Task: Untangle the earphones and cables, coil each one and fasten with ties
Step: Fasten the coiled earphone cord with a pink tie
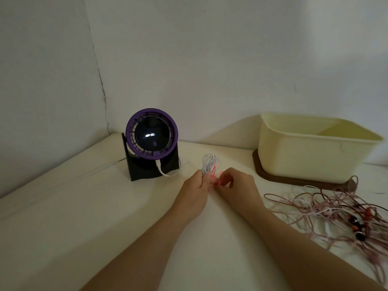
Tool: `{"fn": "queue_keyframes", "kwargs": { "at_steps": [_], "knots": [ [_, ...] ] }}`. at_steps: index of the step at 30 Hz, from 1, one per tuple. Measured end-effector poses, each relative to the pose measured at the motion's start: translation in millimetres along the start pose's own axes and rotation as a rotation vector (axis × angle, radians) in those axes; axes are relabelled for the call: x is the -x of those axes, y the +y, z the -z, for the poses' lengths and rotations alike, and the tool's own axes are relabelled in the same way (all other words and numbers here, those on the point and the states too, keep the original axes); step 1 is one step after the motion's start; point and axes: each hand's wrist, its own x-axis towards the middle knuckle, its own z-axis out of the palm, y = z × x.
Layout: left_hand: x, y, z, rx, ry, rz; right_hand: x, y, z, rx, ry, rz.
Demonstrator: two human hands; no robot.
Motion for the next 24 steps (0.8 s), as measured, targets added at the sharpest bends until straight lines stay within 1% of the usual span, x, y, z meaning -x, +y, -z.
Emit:
{"fn": "queue_keyframes", "kwargs": {
  "at_steps": [3, 8, 13, 19, 24],
  "knots": [
    [-1.0, -2.3, 0.9, -0.026, -0.02, 0.0, -0.2, 3.5, 2.2, -0.025, 0.004, 0.03],
    [-4.0, -9.9, 0.3, -0.096, 0.012, -0.002, 1.4, 4.1, 6.0, -0.01, -0.003, 0.054],
    [-4.9, -9.2, 0.8, -0.074, 0.011, 0.037, 0.4, 4.3, 4.1, 0.0, 0.003, 0.051],
    [-3.6, -8.6, -0.4, -0.125, 0.023, 0.027, -2.0, 3.5, 4.0, -0.007, -0.006, 0.044],
    [-1.2, -3.0, -1.5, -0.099, -0.006, 0.034, -1.7, 5.2, 9.1, -0.016, -0.039, 0.059]
  ]
}}
